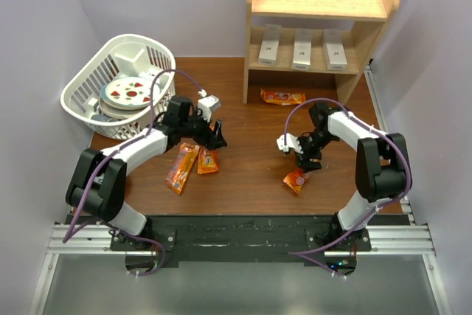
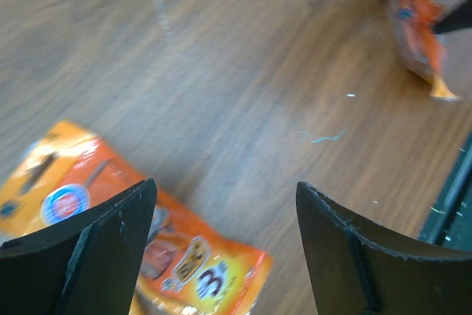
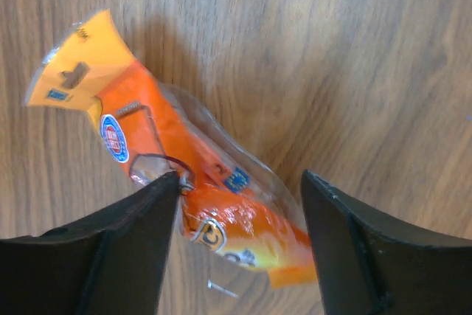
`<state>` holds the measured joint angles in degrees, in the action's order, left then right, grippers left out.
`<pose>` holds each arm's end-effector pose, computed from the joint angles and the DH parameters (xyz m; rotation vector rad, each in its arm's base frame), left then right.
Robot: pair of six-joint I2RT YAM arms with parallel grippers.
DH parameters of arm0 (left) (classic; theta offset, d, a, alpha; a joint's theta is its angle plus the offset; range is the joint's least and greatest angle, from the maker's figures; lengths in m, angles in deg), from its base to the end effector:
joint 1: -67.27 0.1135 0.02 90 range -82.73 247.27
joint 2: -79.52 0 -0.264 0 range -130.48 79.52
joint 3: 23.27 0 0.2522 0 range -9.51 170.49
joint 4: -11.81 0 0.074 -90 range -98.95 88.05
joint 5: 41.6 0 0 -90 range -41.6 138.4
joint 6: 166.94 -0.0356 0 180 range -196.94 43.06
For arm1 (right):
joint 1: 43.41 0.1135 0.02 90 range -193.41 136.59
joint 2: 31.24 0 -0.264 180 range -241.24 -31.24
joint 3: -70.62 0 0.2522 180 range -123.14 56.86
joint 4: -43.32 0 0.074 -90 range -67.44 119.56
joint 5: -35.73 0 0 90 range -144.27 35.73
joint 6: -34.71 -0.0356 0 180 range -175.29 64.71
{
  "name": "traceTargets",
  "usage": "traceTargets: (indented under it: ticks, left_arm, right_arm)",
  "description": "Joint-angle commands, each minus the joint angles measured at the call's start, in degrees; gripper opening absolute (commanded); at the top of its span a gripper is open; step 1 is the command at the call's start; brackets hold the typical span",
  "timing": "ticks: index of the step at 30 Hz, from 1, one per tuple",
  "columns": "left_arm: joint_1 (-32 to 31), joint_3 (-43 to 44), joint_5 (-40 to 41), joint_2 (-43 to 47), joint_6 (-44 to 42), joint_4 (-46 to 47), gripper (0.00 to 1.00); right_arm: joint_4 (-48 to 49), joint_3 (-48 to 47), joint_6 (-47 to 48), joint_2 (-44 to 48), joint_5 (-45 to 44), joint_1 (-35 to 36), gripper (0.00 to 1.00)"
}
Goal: Place and organize the shaving razors onto the shelf
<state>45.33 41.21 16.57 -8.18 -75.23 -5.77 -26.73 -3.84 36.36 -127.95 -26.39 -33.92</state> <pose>0.2899 -0.1370 0.2097 0.6919 2.1875 -0.8484 0.2735 0.0626 0.1748 -2.1522 1.7878 0.5604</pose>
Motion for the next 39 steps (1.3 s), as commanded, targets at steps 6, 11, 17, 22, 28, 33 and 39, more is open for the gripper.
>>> traceTargets:
  ticks: [6,11,17,22,28,33,39]
  left_arm:
    - [-3.4,1.7,-12.1,-6.1,4.3,10.8,0.83]
    - [-3.6,3.8,-15.9,-7.4,4.4,11.5,0.84]
    - [-5.0,7.4,-22.7,-7.2,0.1,11.4,0.87]
    - [-7.4,12.7,-24.2,-10.2,-4.9,6.2,0.91]
    - [-8.6,14.8,-25.3,-12.3,-2.8,5.5,0.88]
    - [-9.4,14.1,-25.0,-12.8,-3.1,5.0,0.79]
    - [-11.1,13.6,-24.4,-13.5,-2.4,6.4,0.57]
  right_arm:
    - [1.4,-2.8,-3.1,-6.6,-1.6,2.8,0.17]
    - [0.1,-5.5,-7.0,-3.1,1.8,4.1,0.04]
    - [-0.6,-11.7,-12.0,2.0,5.6,8.5,0.03]
    - [0.4,-16.8,-15.9,2.5,6.1,13.5,0.03]
    - [1.8,-19.4,-17.9,3.0,5.3,16.4,0.03]
    - [4.5,-19.1,-20.1,4.4,5.7,17.0,0.02]
    - [5.2,-18.8,-21.9,7.0,6.1,18.4,0.02]
